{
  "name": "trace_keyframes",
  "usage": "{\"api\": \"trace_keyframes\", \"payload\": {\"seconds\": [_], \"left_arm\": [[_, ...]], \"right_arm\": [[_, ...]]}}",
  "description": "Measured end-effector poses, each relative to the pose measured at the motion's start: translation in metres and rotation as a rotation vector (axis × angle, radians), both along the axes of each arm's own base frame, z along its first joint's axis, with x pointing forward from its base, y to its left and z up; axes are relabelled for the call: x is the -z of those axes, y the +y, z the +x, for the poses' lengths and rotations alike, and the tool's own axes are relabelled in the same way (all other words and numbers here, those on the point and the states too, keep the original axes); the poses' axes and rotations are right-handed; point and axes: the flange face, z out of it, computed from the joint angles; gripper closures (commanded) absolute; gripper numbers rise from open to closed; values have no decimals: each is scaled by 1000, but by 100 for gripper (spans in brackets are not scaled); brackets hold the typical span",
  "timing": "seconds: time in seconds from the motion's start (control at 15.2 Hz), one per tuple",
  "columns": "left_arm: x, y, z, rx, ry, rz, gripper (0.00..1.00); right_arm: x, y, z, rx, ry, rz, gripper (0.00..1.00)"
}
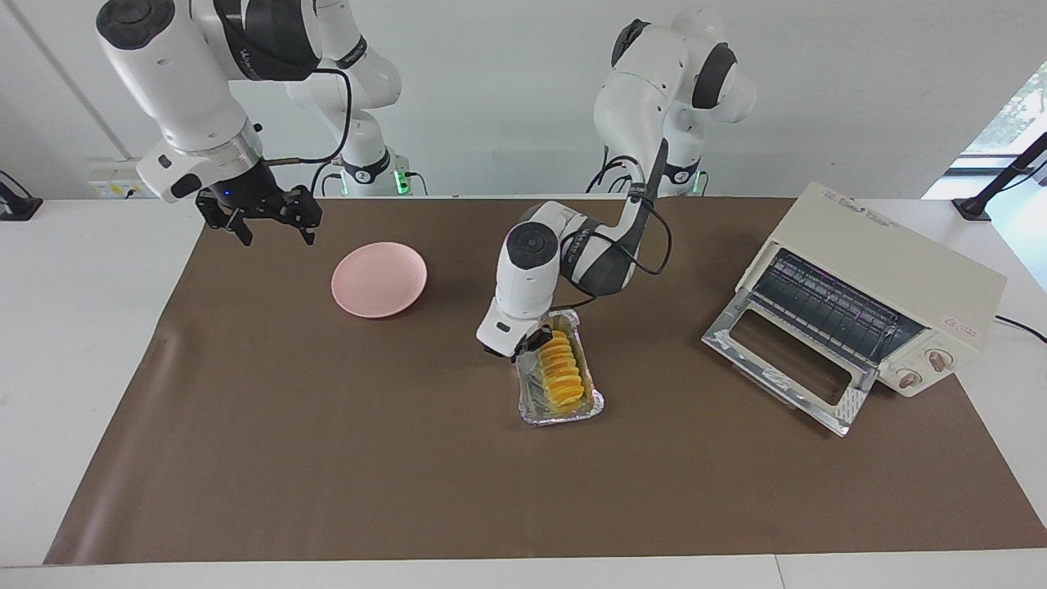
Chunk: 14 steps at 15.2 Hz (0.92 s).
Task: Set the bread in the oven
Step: 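Carry the foil tray with the left gripper into the toaster oven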
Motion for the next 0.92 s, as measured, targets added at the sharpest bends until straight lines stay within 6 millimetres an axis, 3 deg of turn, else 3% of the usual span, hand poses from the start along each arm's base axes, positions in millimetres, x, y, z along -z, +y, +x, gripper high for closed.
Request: {"api": "trace_keyframes", "payload": {"seconds": [0.2,0.59,0.72,0.92], "left_arm": [[-16,19,8,-24,25,39,100],[-79,76,30,-105,45,114,100],[-101,106,39,-145,45,133,100],[-133,172,57,-185,50,122,100]], "right_arm": [[0,0,0,0,0,0,0],[0,0,0,0,0,0,0],[0,0,0,0,0,0,0],[0,0,0,0,0,0,0]]}}
